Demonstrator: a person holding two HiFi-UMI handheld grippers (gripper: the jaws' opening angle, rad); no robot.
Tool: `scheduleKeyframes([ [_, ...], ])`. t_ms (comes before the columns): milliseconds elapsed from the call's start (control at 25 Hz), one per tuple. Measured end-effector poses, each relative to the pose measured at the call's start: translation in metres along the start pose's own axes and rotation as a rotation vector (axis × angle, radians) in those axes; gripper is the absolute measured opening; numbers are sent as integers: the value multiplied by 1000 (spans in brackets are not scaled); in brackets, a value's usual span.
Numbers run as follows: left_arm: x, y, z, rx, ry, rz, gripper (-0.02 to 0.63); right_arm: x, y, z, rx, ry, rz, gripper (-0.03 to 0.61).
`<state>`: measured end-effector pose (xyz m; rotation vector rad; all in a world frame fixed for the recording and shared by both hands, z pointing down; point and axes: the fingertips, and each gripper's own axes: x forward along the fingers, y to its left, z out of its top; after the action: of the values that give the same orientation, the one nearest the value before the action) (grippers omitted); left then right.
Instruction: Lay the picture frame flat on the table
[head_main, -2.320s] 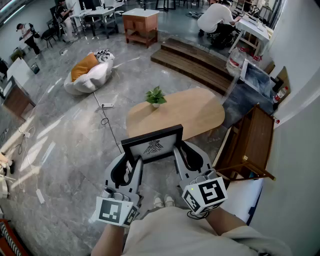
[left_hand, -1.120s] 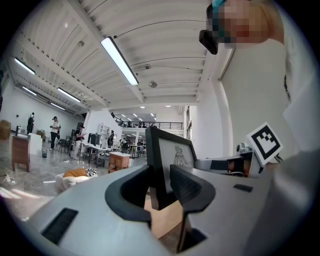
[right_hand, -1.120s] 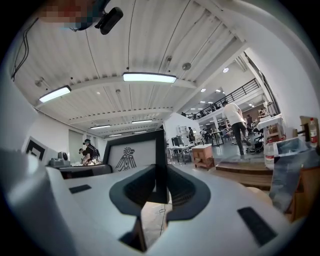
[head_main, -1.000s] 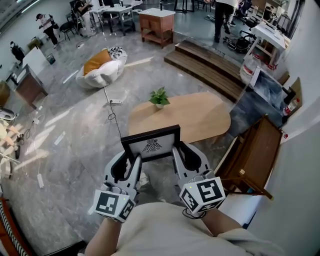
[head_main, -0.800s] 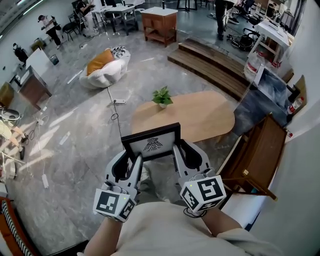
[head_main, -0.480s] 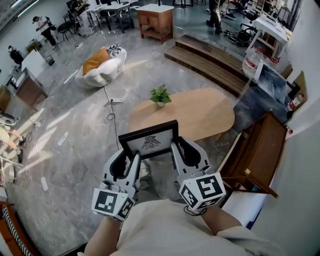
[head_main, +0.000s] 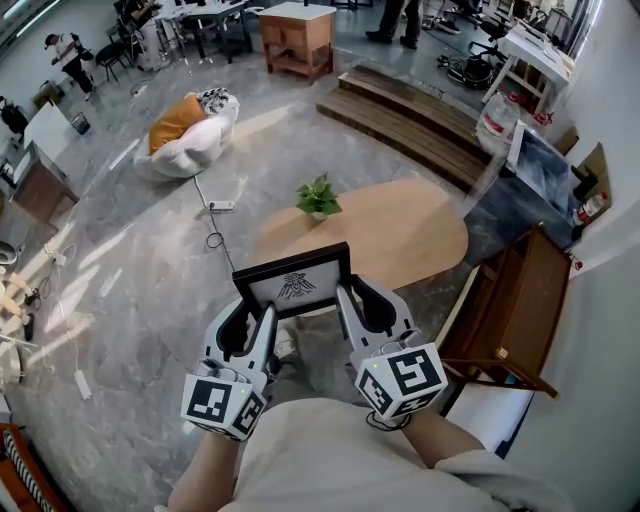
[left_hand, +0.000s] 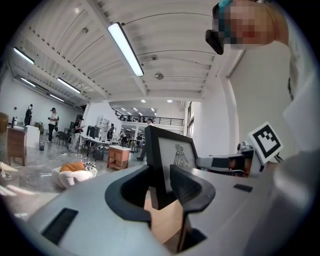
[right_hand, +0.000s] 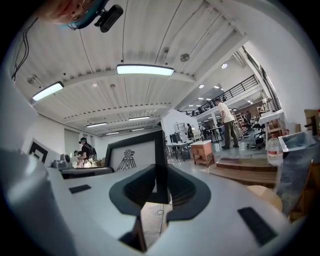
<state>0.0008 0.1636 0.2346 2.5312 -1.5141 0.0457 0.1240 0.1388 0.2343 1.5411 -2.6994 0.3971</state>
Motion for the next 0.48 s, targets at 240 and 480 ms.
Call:
scheduleKeyframes([
  [240,36,64,0,-46,47,-12,126,71,1,-3,9,58,-18,55],
  [480,81,143,-2,-88,98,-25,126,158,2,-13,33,122,-46,55],
])
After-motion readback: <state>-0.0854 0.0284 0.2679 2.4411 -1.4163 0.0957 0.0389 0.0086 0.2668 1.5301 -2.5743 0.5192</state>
